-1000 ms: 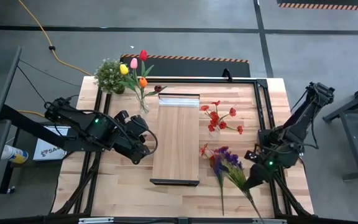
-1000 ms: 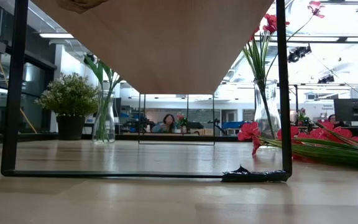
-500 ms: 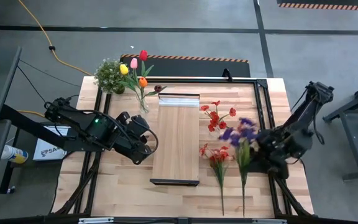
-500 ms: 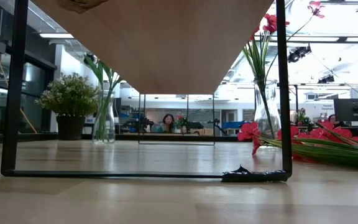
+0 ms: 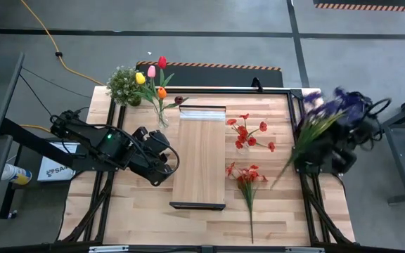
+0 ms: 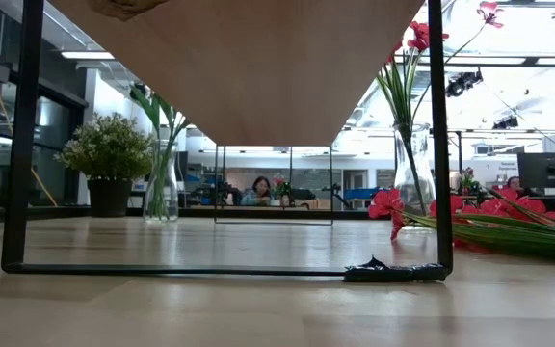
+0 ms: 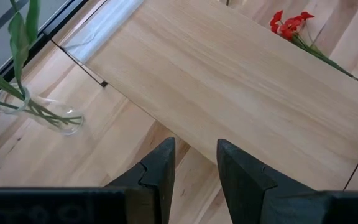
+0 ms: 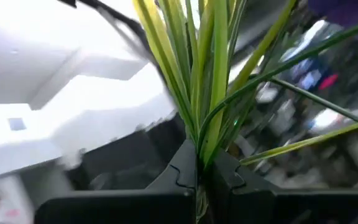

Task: Pick and place flowers into a vace then onto a shelf
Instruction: Put the purple flowers into the right vase

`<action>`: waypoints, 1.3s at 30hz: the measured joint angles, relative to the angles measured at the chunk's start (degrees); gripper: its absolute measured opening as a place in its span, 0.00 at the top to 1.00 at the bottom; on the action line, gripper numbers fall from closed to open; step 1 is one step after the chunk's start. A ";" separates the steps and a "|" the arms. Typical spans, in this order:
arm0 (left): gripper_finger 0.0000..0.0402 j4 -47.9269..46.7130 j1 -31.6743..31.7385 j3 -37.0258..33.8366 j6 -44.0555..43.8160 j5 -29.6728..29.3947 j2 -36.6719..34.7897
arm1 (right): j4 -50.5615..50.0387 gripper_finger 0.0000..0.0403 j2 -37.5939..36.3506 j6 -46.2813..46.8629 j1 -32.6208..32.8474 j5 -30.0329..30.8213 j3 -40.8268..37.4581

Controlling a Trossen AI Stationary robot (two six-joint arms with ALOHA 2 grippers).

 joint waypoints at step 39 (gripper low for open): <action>0.62 1.55 0.00 0.02 -0.04 -0.22 0.00 | 2.42 1.00 -1.61 -40.20 -0.36 55.66 7.84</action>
